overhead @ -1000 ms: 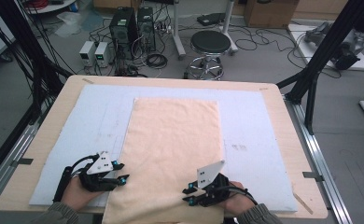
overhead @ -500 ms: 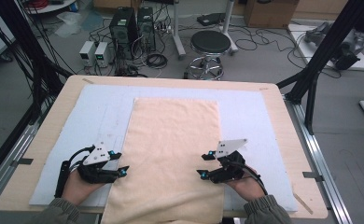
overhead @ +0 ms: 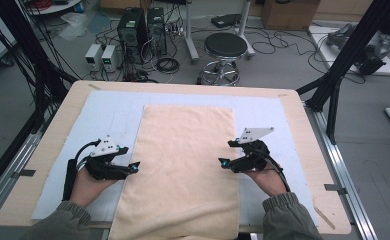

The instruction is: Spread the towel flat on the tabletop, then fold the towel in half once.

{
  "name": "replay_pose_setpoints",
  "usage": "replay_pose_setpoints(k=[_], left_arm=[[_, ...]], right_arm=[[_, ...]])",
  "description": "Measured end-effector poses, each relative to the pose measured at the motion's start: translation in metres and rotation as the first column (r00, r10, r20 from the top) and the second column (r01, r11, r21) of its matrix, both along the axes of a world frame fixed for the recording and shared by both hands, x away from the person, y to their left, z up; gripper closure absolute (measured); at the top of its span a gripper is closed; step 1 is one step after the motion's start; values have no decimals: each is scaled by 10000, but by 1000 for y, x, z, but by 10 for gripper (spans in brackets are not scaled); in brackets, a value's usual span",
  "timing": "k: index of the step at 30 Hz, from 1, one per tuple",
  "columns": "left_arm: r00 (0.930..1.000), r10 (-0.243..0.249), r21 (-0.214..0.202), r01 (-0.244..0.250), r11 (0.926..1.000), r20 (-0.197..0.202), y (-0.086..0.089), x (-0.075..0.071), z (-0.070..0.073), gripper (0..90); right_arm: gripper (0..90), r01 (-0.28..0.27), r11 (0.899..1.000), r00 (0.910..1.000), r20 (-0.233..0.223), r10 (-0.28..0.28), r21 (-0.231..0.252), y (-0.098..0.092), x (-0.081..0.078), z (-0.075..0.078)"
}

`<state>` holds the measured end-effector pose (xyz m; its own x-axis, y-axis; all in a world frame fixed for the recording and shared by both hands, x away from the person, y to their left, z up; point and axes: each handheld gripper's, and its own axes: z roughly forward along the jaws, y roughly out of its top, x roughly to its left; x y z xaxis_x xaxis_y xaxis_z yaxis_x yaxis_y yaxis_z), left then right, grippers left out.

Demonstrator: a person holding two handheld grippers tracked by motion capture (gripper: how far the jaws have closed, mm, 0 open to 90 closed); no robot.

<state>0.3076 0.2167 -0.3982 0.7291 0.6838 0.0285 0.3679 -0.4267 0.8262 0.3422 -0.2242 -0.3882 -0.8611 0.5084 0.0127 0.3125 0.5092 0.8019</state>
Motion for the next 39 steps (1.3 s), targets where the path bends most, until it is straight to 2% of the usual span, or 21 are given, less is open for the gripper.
replay_pose_setpoints(k=[6, 9, 14, 18, 19, 21, 24, 25, 28, 30, 33, 35, 39], left_arm=[[9996, 233, -156, -231, 9996, 130, -1, 14, 10, 319], [9993, 370, -310, -368, 9988, 48, 2, 19, 10, 321], [9974, 720, -335, -720, 9968, -28, 7, 28, 11, 324], [9949, 994, -480, -986, 9940, 145, 9, 41, 21, 325], [9938, 1110, -480, -1104, 9927, 97, 9, 45, 24, 325], [9915, 1279, -540, -1264, 9905, 243, 8, 53, 28, 323], [9897, 1430, -591, -1423, 9881, 76, 4, 67, 30, 323], [9891, 1465, -589, -1456, 9876, 123, 2, 71, 28, 323], [9911, 1323, -569, -1329, 9895, -149, -2, 81, 18, 326], [9920, 1231, -371, -1240, 9916, -272, -5, 88, 10, 331], [9917, 1236, -260, -1246, 9919, -363, -7, 96, -1, 333], [9906, 1310, -289, -1321, 9908, -394, -7, 100, -7, 332], [9860, 1529, 54, -1529, 9882, -660, -9, 108, -19, 331]], right_arm=[[256, 178, 9998, 9998, -84, -177, 84, -2, 12, 1], [256, 218, 9997, 9997, -83, -216, 146, -3, 16, -1], [256, 329, 9994, 9991, -267, -327, 84, -5, 23, -4], [256, 388, 9992, 9990, -212, -390, -74, -5, 30, 2], [255, 353, 9992, 9993, -146, -356, -210, -3, 32, 5], [255, 425, 9989, 9991, 45, -424, -187, -2, 37, 11], [256, 639, 9977, 9979, 116, -637, -204, -1, 48, 16], [255, 743, 9971, 9972, 51, -743, -154, -1, 52, 15], [253, 978, 9949, 9950, -195, -983, -242, -1, 63, 5], [252, 1136, 9930, 9924, -448, -1150, -330, 1, 69, -3], [253, 1235, 9915, 9908, -504, -1255, -401, 3, 77, -14], [257, 1417, 9890, 9881, -549, -1439, -415, 5, 81, -20], [270, 1639, 9841, 9828, -747, -1689, -685, 1, 90, -32]])
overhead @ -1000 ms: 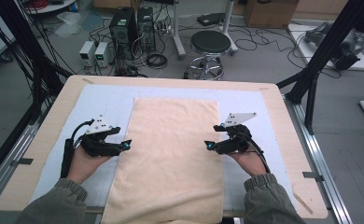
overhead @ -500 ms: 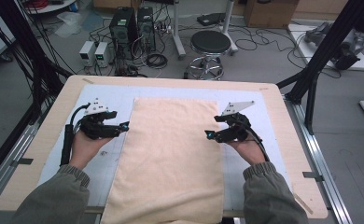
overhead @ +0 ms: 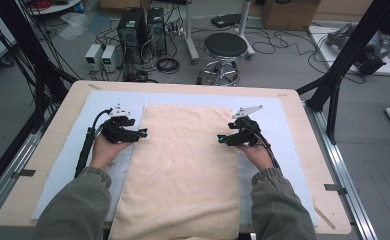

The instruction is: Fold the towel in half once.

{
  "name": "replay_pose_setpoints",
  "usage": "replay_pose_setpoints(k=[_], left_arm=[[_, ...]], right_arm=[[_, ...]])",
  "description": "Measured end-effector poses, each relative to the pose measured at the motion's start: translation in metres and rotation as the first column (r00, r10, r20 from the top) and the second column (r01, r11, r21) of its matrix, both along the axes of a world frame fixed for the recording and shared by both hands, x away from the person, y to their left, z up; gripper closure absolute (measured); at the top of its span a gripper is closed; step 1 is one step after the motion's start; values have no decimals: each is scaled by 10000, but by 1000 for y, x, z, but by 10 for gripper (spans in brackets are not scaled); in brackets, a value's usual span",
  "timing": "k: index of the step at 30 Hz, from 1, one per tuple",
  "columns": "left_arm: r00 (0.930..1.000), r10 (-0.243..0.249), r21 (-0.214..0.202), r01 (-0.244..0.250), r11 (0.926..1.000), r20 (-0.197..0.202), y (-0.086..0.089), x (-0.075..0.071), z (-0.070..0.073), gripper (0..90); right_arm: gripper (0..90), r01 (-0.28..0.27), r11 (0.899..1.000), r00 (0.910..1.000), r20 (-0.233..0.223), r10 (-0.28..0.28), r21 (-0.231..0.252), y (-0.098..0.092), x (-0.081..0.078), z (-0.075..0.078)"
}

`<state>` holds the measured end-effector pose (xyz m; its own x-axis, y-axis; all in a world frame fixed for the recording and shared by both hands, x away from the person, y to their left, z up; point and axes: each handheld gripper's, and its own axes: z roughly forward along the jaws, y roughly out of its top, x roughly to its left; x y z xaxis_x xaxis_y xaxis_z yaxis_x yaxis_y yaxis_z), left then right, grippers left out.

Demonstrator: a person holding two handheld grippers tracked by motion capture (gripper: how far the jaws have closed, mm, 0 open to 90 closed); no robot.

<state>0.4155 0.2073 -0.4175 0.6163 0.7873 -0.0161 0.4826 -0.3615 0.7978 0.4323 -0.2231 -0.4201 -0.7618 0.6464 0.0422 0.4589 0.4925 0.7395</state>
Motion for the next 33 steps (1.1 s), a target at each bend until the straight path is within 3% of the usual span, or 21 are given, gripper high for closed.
replay_pose_setpoints(k=[3, 6, 10, 13, 19, 22, 26, 28, 33], left_arm=[[9999, 21, 181, -19, 9998, -119, -4, 4, -8, 342], [10000, -19, 688, 25, 9976, -80, -8, 5, -15, 368], [9993, -209, 958, 238, 9951, -318, -12, 7, -22, 460], [9990, -216, 677, 242, 9974, -392, -10, 8, -23, 524], [9987, -370, 1082, 407, 9933, -356, -15, 5, -20, 734], [9986, -282, 1062, 329, 9938, -459, -15, 5, -19, 820], [9978, -100, 835, 154, 9964, -650, -10, 3, -14, 847], [9986, -243, 753, 278, 9968, -475, -6, 1, -7, 850], [9982, -600, 62, 599, 9982, 64, 7, -17, 18, 850]], right_arm=[[283, 258, 9994, 9995, -170, -262, -222, -5, 5, -8], [322, 501, 9977, 9985, -218, -511, -458, -8, 7, -12], [400, 521, 9969, 9980, -320, -540, -586, -8, 10, -16], [452, 577, 9967, 9974, -402, -600, -573, -6, 11, -18], [736, 158, 9984, 9981, -592, -191, -549, -3, 9, -16], [818, -32, 9985, 9977, -680, -5, -543, 0, 9, -15], [831, -142, 9993, 9963, -849, 113, -337, 1, 8, -12], [833, -224, 9997, 9971, -735, 215, -110, 1, 6, -7], [834, -698, 9956, 9966, -400, 724, 629, -5, -10, 17]])
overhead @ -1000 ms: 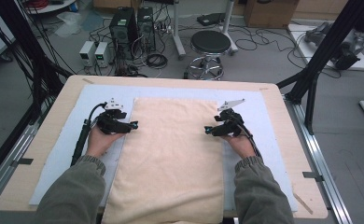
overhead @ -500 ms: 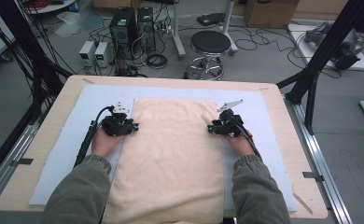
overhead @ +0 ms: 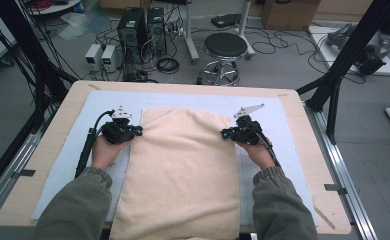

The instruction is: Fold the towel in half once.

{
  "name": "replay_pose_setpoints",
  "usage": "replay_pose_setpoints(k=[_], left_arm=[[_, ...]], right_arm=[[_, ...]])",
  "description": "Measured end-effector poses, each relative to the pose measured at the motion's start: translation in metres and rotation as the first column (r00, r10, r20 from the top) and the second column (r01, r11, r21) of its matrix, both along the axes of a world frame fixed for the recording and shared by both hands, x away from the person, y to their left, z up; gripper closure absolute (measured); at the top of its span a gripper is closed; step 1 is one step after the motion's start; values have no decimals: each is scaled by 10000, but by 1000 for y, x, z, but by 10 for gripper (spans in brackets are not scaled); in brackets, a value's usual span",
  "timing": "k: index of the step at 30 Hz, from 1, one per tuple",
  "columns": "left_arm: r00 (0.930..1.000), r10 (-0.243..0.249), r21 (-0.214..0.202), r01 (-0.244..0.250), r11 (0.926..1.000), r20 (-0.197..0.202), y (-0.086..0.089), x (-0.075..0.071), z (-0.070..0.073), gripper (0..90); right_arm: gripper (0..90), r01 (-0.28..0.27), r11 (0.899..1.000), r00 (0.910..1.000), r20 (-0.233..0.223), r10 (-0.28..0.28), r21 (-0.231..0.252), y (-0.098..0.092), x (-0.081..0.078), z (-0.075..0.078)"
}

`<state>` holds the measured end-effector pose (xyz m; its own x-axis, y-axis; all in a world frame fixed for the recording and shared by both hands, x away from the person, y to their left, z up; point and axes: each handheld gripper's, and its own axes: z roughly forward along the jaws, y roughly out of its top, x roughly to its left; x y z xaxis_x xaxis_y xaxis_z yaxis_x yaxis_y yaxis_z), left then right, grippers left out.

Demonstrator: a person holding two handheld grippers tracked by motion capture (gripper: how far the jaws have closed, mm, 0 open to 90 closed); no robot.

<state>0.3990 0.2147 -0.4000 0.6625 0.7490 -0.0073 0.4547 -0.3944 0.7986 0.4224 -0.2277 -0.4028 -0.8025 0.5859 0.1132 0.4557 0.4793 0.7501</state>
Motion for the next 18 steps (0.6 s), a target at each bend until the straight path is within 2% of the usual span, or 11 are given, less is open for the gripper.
replay_pose_setpoints(k=[2, 5, 8, 9, 10, 11, 14, 16, 18], left_arm=[[9993, -281, -67, 283, 9996, 266, 5, -13, 8, 849], [9965, -615, 15, 615, 9981, 564, 10, -38, 12, 847], [9924, -1071, 192, 1061, 9942, 612, 13, -66, 9, 846], [9903, -1246, 314, 1228, 9919, 611, 13, -76, 6, 845], [9882, -1413, 464, 1387, 9893, 589, 13, -86, 2, 845], [9865, -1521, 574, 1486, 9872, 614, 12, -96, -2, 843], [9823, -1860, 473, 1848, 9816, 206, 16, -118, -13, 799], [9791, -2032, 502, 2031, 9779, -40, 20, -126, -16, 744], [9796, -2006, 282, 2009, 9792, -143, 24, -129, -13, 676]], right_arm=[[832, -266, 9994, 9996, 45, 265, 217, -3, -12, 11], [829, -834, 9965, 9961, 302, 831, 73, -1, -38, 24], [824, -1239, 9922, 9920, 217, 1242, -150, 1, -67, 26], [819, -1394, 9896, 9902, -21, 1394, -367, 3, -75, 26], [820, -1516, 9868, 9884, -2, 1518, -576, 5, -84, 25], [821, -1638, 9851, 9861, 174, 1649, -523, 6, -94, 23], [807, -1846, 9810, 9828, -203, 1837, -601, 4, -114, 11], [741, -1809, 9825, 9830, -402, 1791, -455, 0, -124, 4], [660, -1687, 9855, 9851, -374, 1680, -163, -6, -129, 2]])
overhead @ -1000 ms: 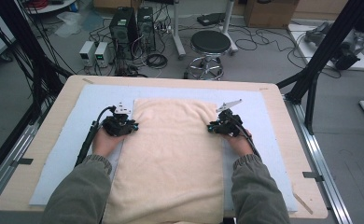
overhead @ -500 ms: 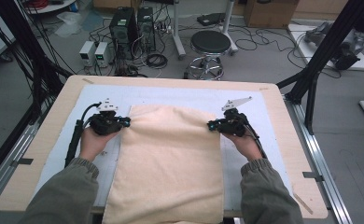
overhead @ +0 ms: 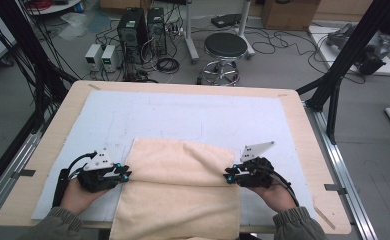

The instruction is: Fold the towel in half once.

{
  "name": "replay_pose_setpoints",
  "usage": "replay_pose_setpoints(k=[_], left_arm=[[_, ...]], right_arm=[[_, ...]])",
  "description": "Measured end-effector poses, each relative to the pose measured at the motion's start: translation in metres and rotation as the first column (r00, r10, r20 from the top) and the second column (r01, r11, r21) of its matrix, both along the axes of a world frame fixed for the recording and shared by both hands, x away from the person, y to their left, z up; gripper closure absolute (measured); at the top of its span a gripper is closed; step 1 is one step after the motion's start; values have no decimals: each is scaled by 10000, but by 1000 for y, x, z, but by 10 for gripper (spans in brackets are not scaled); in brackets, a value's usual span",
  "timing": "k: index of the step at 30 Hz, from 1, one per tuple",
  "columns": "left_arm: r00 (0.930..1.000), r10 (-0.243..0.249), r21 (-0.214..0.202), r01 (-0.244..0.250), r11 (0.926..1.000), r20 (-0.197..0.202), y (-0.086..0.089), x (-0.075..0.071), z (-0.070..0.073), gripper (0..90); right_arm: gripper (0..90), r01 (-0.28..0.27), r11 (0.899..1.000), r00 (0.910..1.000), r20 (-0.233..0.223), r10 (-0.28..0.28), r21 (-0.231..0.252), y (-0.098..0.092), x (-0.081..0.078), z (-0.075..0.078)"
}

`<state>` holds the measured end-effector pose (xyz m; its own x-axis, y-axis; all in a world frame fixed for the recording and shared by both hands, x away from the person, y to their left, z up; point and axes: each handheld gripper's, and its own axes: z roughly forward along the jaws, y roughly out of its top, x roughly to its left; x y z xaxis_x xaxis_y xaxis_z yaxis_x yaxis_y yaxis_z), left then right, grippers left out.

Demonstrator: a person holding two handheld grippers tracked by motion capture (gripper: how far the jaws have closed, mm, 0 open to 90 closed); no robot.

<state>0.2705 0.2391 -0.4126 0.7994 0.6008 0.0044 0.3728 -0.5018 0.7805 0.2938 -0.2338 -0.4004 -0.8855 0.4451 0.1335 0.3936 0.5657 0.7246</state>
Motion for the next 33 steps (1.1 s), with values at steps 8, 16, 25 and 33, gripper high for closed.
replay_pose_setpoints(k=[8, 16, 25, 33], left_arm=[[9966, 714, -310, -702, 9971, 419, -4, 32, 17, 564], [9806, 1929, -123, -1935, 9810, -349, -16, 82, -6, 530], [9750, 2083, 548, -2044, 9774, -780, -22, 97, -24, 530], [9849, 1696, 1052, -1652, 9806, -341, -31, 88, -17, 840]], right_arm=[[512, 1046, 9944, 9926, 610, -1054, 161, -5, 28, 6], [470, 1910, 9800, 9815, 265, -1897, -566, 3, 75, -23], [672, 2016, 9739, 9791, 495, -1974, -1042, 10, 84, -34], [840, 1438, 9857, 9896, 51, -1439, -881, 12, 80, -31]])
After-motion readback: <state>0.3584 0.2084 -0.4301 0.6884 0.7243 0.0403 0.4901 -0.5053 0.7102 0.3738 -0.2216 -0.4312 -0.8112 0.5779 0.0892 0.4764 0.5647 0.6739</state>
